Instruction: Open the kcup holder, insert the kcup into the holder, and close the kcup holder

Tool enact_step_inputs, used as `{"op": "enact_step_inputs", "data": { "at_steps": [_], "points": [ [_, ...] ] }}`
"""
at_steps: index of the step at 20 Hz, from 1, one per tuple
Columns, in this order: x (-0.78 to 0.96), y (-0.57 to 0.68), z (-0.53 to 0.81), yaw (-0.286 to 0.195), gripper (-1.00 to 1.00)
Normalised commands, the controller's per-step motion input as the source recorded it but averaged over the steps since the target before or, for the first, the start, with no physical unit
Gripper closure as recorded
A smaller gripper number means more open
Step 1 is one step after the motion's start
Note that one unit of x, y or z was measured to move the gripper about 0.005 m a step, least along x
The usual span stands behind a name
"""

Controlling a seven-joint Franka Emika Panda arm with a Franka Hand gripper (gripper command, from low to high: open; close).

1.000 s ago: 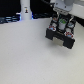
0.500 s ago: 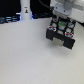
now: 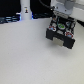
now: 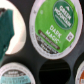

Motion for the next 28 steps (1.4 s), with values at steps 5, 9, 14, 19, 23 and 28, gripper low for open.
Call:
{"op": "enact_step_inputs", "data": {
  "at_steps": [5,9,14,19,23,28],
  "points": [
    [0.38,-0.27,0.46,0.039,-1.00],
    [0.53,-0.41,0.46,0.019,-1.00],
    [0.63,-0.48,0.34,0.008,-1.00],
    [0.72,-0.43,0.21,0.004,-1.00],
    [0.77,-0.34,0.11,0.007,-1.00],
    [0.79,-0.20,-0.03,0.009,-1.00]
  ]
}}
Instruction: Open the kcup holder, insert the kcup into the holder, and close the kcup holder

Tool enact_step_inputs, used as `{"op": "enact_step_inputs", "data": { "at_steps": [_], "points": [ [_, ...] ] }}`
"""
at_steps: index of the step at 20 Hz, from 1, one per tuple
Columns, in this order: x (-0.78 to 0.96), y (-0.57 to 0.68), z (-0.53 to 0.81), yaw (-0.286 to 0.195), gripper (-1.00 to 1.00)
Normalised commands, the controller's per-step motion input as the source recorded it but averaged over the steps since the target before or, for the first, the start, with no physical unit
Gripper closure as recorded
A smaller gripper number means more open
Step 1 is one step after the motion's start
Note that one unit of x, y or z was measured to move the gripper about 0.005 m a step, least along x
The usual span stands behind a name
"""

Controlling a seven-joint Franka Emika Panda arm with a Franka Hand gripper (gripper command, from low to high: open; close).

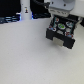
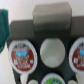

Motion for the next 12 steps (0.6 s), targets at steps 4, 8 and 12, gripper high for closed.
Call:
{"op": "enact_step_inputs", "data": {
  "at_steps": [4,8,12],
  "points": [
    [0.57,-0.02,-0.18,0.046,-1.00],
    [0.17,0.12,-0.23,0.160,-1.00],
    [0.04,0.19,-0.28,0.247,-1.00]
  ]
}}
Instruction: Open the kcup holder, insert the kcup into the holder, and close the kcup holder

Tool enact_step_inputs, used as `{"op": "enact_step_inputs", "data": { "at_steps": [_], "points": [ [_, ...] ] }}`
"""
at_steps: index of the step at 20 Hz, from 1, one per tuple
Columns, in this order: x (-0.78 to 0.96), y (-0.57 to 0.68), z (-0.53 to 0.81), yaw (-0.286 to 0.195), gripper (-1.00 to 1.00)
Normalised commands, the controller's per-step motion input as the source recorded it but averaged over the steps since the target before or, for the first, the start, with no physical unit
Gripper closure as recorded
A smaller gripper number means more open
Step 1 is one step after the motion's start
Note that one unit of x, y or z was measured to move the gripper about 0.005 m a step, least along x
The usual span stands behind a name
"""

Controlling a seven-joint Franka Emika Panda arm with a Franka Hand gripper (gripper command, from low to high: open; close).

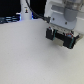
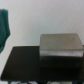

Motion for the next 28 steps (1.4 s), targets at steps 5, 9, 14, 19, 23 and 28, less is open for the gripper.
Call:
{"op": "enact_step_inputs", "data": {
  "at_steps": [5,9,14,19,23,28],
  "points": [
    [-0.14,0.24,-0.23,0.234,-1.00],
    [-0.41,0.28,-0.15,0.185,-1.00],
    [-0.53,0.32,-0.07,0.154,-1.00],
    [-0.55,0.56,0.00,0.075,-1.00],
    [-0.50,0.61,0.01,0.063,-1.00],
    [-0.50,0.64,0.02,0.058,-1.00]
  ]
}}
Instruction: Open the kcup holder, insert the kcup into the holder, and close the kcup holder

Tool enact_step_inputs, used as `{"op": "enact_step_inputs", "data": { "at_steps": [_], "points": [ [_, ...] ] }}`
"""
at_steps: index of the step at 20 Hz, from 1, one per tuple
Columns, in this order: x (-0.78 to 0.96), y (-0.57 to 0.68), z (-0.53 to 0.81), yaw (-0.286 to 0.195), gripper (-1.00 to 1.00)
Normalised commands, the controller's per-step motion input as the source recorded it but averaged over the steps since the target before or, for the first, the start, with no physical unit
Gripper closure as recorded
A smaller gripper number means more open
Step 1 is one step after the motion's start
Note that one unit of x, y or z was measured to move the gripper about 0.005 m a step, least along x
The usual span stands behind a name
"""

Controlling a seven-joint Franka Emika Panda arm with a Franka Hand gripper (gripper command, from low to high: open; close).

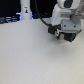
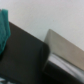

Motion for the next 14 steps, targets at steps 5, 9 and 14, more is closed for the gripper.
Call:
{"op": "enact_step_inputs", "data": {
  "at_steps": [5,9,14],
  "points": [
    [-0.71,0.63,0.02,0.035,-1.00],
    [-0.85,0.59,-0.02,0.020,-1.00],
    [-0.74,0.56,-0.04,0.039,-1.00]
  ]
}}
